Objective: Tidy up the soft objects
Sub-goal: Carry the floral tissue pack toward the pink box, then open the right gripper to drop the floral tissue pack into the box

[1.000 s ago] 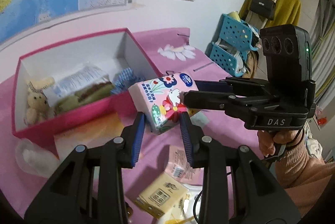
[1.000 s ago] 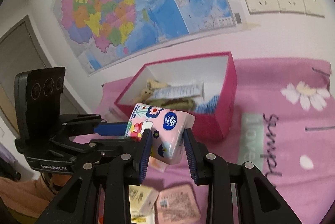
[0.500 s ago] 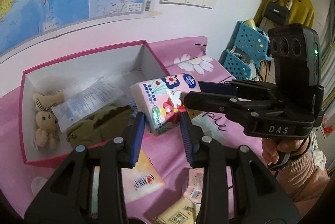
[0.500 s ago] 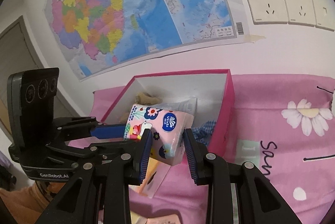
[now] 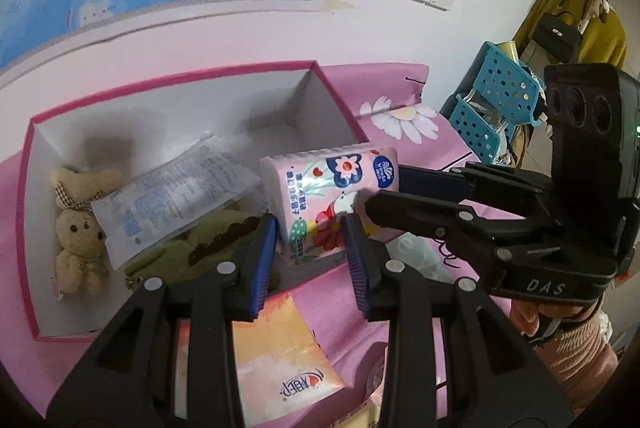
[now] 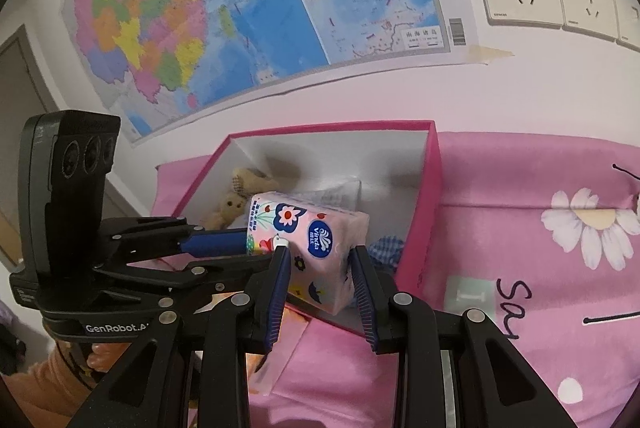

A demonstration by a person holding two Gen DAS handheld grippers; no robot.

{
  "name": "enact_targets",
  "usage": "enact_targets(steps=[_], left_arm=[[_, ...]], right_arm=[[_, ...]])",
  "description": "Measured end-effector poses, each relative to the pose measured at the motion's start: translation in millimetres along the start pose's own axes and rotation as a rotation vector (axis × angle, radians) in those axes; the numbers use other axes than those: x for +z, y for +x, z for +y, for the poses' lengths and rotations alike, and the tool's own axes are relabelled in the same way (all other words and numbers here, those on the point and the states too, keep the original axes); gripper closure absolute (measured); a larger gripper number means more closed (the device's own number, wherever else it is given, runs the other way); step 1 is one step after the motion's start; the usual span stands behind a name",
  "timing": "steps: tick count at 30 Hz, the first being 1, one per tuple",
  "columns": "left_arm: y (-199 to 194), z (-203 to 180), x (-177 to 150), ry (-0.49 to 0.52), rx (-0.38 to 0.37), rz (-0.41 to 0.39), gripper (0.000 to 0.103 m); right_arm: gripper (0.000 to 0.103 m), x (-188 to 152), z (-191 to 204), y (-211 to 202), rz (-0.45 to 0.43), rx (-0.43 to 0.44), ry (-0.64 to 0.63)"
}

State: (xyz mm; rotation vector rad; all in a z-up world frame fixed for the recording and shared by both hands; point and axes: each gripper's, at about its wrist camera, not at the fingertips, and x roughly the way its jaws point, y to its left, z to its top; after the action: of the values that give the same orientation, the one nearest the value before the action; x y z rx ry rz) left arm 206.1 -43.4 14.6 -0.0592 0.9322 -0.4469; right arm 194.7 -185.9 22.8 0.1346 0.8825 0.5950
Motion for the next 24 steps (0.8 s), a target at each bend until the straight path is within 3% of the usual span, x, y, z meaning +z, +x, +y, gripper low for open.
enact_targets(steps=[6, 8, 14, 24], left_arm=[[13.3, 3.4, 2.9, -0.014, 0.018, 0.03, 0.067], [14.5, 6.2, 2.5, -0.036, 0.062, 0.03, 0.054], [-0.1, 3.5, -8.7, 0.002, 0.087, -0.008, 0.054], [-67.5, -15.0, -46.2, 0.08, 0.053, -0.121, 0.054]], right_arm=[[0.067, -0.1, -3.0, -0.6, -0.011, -0.04, 0.027], [0.067, -0.6, -3.7, -3.1, -0.018, -0.04, 0.03], [0.066, -9.5, -1.2, -19.4, -0.045, -0.035, 0.024], [0.065, -34.9, 16.3, -68.8, -0.085, 0.106, 0.001]])
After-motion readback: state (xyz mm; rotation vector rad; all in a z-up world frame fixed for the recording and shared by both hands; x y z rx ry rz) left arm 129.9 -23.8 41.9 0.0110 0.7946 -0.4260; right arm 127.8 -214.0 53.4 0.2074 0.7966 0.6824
